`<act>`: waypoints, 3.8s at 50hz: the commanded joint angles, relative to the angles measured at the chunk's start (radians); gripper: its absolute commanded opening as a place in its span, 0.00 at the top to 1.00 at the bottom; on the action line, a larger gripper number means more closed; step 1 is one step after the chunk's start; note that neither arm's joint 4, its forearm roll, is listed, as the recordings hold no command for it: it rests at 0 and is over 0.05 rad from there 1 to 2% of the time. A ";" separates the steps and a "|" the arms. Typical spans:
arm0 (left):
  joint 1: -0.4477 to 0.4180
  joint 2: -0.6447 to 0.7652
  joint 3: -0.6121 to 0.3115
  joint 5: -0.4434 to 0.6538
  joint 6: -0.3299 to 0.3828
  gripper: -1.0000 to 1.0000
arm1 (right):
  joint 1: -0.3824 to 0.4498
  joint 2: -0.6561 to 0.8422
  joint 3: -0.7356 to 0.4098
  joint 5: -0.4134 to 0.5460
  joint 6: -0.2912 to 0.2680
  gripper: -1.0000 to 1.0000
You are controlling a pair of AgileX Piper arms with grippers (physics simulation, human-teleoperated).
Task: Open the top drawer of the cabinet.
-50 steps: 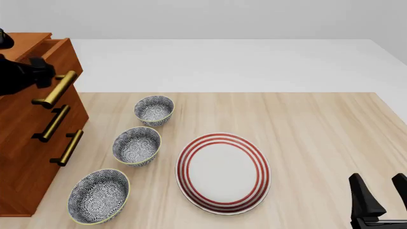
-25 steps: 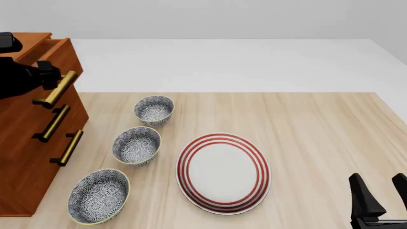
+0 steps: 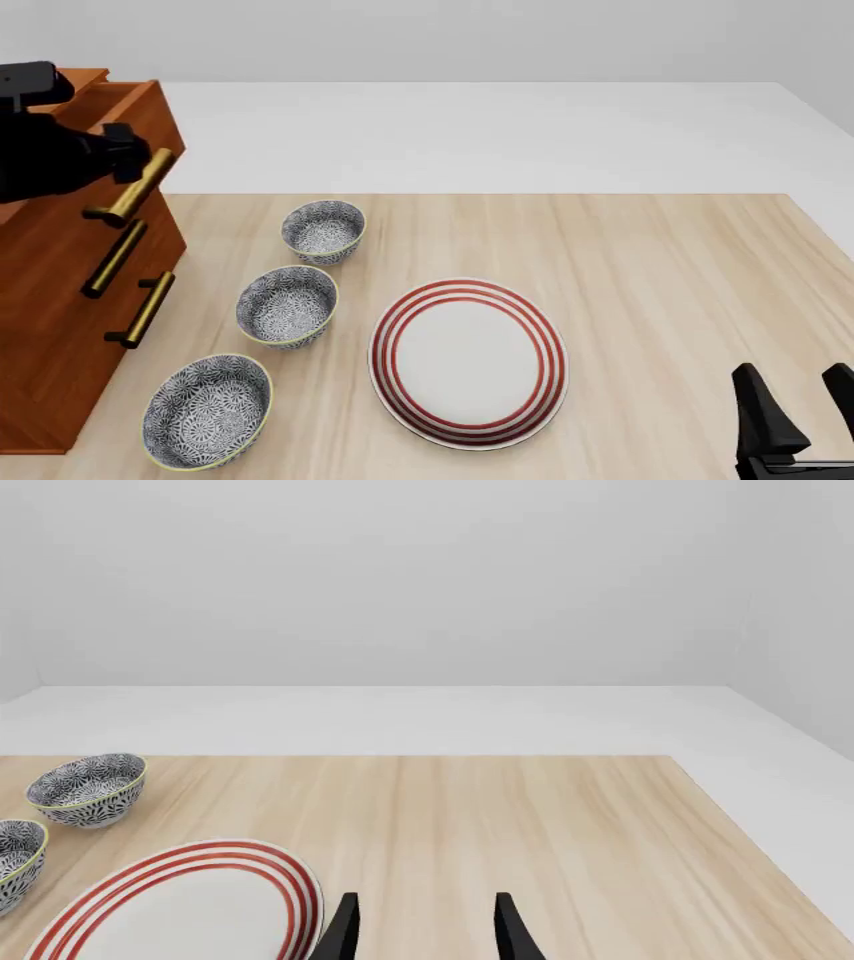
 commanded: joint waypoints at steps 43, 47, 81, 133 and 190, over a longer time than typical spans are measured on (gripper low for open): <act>-0.097 0.108 -0.147 0.200 0.034 0.00 | 0.000 0.000 0.000 0.000 0.000 0.00; -0.108 0.102 -0.141 0.204 0.027 0.00 | 0.000 0.000 0.000 0.000 0.000 0.00; -0.250 0.086 -0.134 0.216 -0.031 0.00 | 0.000 0.000 0.000 0.000 0.000 0.00; -0.377 0.166 -0.074 0.158 -0.098 0.00 | 0.000 0.000 0.000 0.000 0.000 0.00; -0.412 0.322 -0.132 0.222 -0.148 0.00 | 0.000 0.000 0.000 0.000 0.000 0.00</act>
